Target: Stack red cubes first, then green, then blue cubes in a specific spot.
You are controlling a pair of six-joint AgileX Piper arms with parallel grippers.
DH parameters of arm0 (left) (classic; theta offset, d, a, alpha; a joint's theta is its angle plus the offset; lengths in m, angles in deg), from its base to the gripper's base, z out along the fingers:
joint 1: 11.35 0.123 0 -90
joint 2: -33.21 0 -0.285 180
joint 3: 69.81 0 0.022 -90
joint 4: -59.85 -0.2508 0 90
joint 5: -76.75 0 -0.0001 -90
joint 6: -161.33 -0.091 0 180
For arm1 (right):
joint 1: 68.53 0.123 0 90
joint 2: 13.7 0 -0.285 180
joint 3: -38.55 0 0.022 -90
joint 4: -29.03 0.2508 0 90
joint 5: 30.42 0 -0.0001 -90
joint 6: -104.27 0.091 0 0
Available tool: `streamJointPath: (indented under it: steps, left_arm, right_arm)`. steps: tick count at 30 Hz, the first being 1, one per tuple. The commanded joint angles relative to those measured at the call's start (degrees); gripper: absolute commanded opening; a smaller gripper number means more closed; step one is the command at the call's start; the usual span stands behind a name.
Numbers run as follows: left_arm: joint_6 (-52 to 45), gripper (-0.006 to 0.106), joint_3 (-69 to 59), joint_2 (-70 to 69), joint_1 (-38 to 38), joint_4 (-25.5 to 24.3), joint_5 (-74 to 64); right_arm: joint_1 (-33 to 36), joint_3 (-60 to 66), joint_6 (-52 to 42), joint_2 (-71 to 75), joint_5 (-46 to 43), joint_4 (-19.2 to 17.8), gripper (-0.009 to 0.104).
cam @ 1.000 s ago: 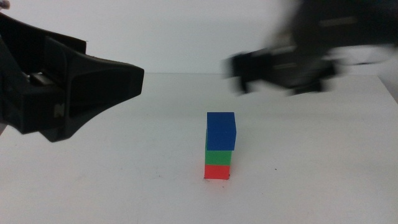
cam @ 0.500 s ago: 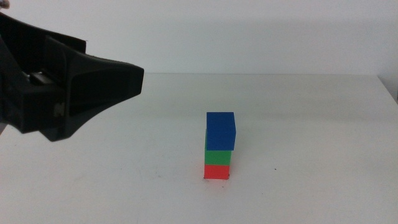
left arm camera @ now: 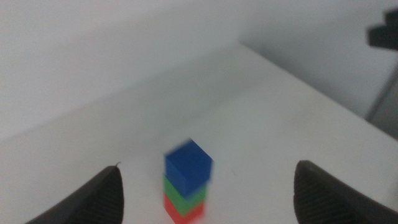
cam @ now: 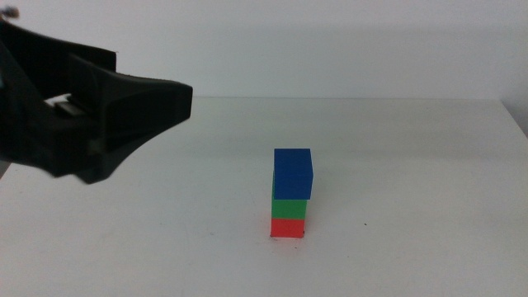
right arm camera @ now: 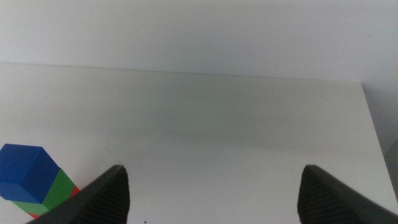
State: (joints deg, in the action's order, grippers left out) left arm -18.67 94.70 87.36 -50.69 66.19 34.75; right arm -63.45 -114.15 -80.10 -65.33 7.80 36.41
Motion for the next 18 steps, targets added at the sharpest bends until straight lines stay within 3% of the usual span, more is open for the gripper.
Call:
streamJointPath:
  steps: [1,3,5,8,10,12,13,18]
  left_arm:
    - [0.0,0.094,-6.11,-2.08,2.22,-0.5,8.96]
    - [0.0,0.094,-13.73,-5.74,6.22,-1.13,18.7]
    - [0.0,0.094,-21.0,-9.98,11.27,-2.59,24.69]
    - [0.0,0.094,-30.62,-17.25,18.61,-3.91,27.0]
    - [0.0,0.094,-37.03,-23.04,23.18,-3.68,26.85]
    - [0.0,0.094,-42.12,-28.12,26.51,-3.17,26.85]
    - [0.0,0.094,-44.64,-30.74,28.05,-3.02,26.85]
    - [0.0,0.094,-53.39,-40.29,33.11,-2.98,27.09]
  right_arm:
    - [-0.54,0.24,-0.6,0.23,-0.79,0.32,0.093]
    - [-0.54,0.24,-0.6,0.23,-0.79,0.27,0.093]
    - [-0.54,0.73,-0.6,0.57,-1.22,3.02,0.093]
    - [-0.54,6.56,-0.6,3.81,-10.19,6.51,0.093]
    - [-0.54,12.37,-0.6,7.02,-17.26,4.15,0.093]
    - [-0.54,18.98,-0.6,10.85,-24.21,-2.22,0.093]
    - [-0.54,22.22,-0.6,12.52,-26.45,-3.7,0.093]
    - [-0.54,36.24,-0.6,23.77,-31.39,-3.76,0.093]
